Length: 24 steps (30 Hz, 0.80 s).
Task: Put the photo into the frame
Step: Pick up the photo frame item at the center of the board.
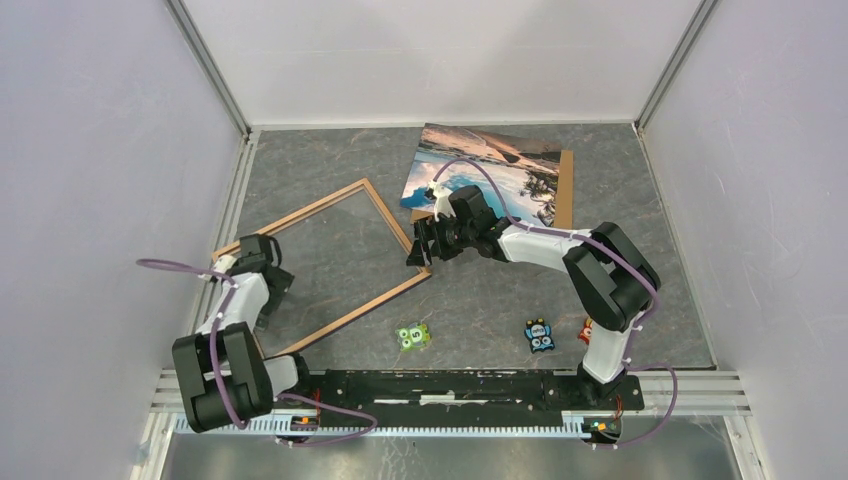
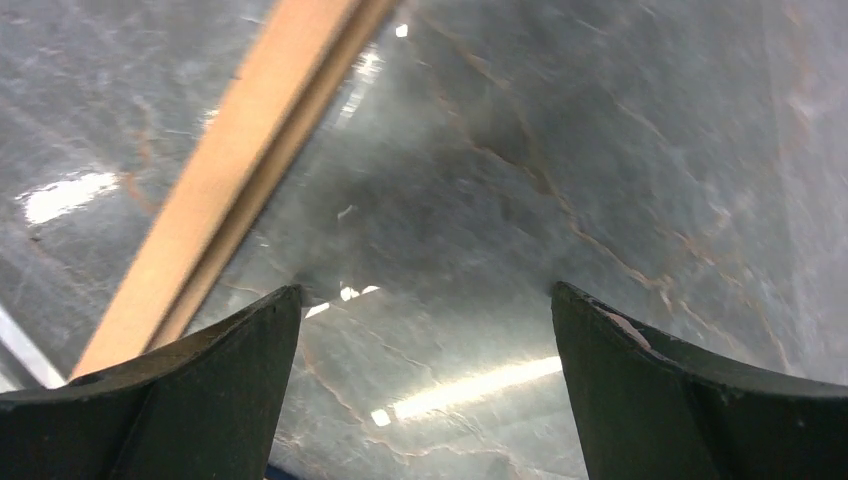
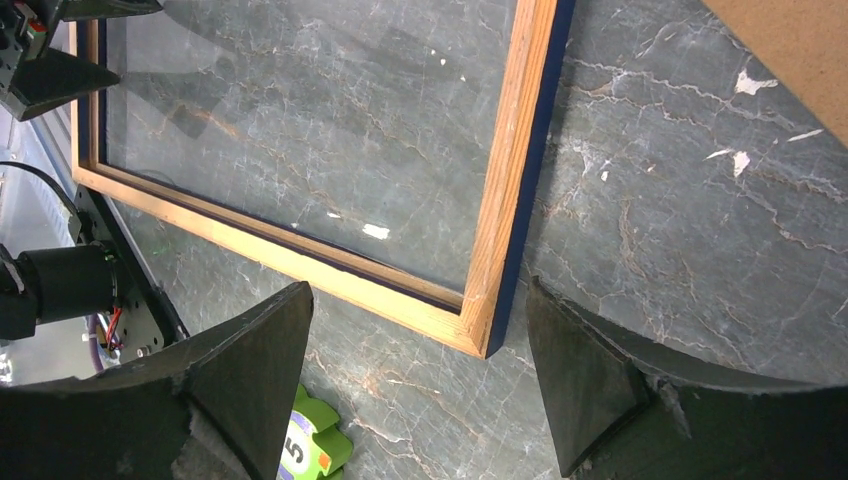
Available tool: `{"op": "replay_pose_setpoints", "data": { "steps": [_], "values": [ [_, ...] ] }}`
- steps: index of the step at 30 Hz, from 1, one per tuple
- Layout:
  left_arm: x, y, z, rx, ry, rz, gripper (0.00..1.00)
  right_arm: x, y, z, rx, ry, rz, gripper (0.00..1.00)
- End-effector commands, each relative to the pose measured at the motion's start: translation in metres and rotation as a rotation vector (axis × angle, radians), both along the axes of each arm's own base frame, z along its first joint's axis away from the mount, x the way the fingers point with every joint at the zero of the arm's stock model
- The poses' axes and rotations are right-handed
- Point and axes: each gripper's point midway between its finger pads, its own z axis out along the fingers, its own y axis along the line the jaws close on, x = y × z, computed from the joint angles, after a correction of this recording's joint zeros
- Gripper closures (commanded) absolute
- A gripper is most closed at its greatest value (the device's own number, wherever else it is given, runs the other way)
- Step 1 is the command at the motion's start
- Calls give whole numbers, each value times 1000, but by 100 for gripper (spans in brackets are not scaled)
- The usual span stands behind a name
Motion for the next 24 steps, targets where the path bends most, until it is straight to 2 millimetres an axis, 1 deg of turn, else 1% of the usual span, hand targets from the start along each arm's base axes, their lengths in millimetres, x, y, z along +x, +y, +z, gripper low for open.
{"op": "replay_pose_setpoints", "data": {
  "steps": [1, 4, 6, 8, 10, 15, 19, 24],
  "values": [
    [19, -51, -12, -142, -86, -114, 0, 2, 6, 14, 34, -41, 16, 16],
    [14, -28, 15, -1, -119, -82, 0, 2, 7, 14, 36, -41, 24, 16],
    [10, -15, 29, 58, -150, -59, 0, 3, 7, 16, 34, -47, 30, 16],
    [7, -8, 34, 67, -172, -25, 0, 3, 7, 16, 33, -45, 35, 16],
    [5, -5, 33, 47, -171, 6, 0, 2, 9, 16, 37, -45, 41, 16],
    [-9, 1, 15, -33, -106, 90, 0, 1, 7, 18, 33, -52, 46, 16],
    [-16, 15, 12, -12, -89, 142, 0, -1, 6, 18, 35, -50, 49, 16],
    [-21, 20, 9, -19, -99, 186, 0, -2, 5, 19, 26, -51, 63, 16]
  ]
}}
